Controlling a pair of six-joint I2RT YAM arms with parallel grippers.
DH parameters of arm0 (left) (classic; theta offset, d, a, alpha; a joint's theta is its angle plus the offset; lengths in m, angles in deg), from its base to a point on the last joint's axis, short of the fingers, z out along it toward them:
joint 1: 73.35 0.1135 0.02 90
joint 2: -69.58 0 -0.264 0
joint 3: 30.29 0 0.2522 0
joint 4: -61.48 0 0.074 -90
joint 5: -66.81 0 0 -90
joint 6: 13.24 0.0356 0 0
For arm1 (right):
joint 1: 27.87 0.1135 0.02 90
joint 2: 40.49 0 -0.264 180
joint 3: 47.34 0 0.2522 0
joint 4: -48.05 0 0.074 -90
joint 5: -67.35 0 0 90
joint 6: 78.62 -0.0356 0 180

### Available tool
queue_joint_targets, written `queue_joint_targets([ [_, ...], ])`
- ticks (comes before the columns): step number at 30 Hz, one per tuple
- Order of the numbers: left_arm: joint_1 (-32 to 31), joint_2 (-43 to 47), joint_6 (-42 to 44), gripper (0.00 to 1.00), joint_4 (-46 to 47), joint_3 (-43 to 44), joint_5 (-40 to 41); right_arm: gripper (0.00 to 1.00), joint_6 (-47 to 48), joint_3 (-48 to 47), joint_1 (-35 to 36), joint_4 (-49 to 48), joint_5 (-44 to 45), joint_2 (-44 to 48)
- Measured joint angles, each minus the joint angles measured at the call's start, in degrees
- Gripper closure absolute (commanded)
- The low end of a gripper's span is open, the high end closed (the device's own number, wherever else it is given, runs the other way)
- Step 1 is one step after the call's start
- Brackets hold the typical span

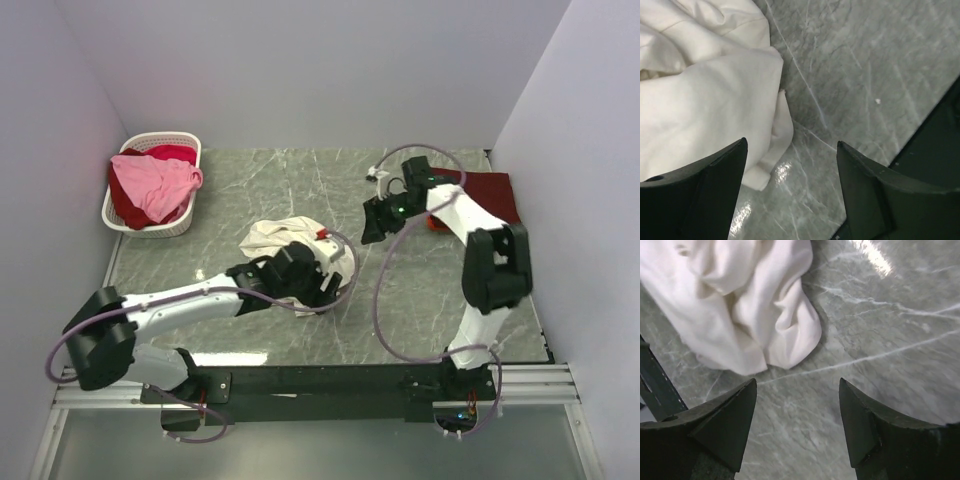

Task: Fold and stack the t-shirts
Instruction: Flatten the tshirt out

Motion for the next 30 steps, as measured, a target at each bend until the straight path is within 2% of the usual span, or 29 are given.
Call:
queue_joint_targets([
  [3,-2.71,-4.61,1.99,0.29,2.95,0.02,4.72,0.27,-3.08,-2.89,1.88,0.81,0.87,-7.23],
  [6,-3.48,-9.79,3.19,0.30,4.07,1.03,8.52,0.27,-5.79,-3.54,3.13,1.66,1.31,-11.89],
  [15,-5.49,-20.22,5.55,0.43,4.76,7.13,16.22,0.34,-9.97,-3.78,4.87,2.29,1.33,-16.09],
  [18,-5.73,-21.07,5.73,0.54,4.74,7.15,17.62,0.42,-11.06,-4.11,5.40,2.10,0.92,-16.70],
  [20,-5.73,-21.66,5.64,0.62,4.72,7.15,18.82,0.52,-11.56,-4.50,5.92,2.10,0.22,-17.53],
  [21,-5.73,-21.81,5.70,0.70,4.66,7.15,19.54,0.57,-11.96,-4.61,6.23,1.97,-0.02,-17.94],
  [22,-5.73,-21.84,5.62,0.73,4.59,7.15,20.09,0.68,-12.20,-4.68,6.47,1.95,-0.26,-18.25],
  [23,-5.73,-21.84,5.42,0.76,4.68,7.15,20.59,0.73,-12.46,-4.68,6.64,1.90,-0.28,-18.45],
  [24,-5.75,-21.81,5.40,0.86,4.87,7.15,21.11,0.78,-12.59,-4.68,6.80,1.90,-0.17,-18.53],
  [25,-5.75,-21.81,5.20,0.91,5.03,7.15,21.57,0.86,-12.66,-4.68,6.93,1.92,-0.17,-18.60],
  [26,-5.75,-21.77,5.14,0.96,5.09,7.15,22.01,0.88,-12.68,-4.68,6.95,1.92,-0.13,-18.60],
  [27,-5.73,-21.62,5.07,1.00,5.09,7.13,22.34,0.90,-12.66,-4.74,6.95,1.92,-0.04,-18.58],
  [30,-5.46,-19.67,4.96,0.99,5.22,6.49,22.62,0.96,-12.50,-5.05,6.95,2.08,0.92,-17.99],
])
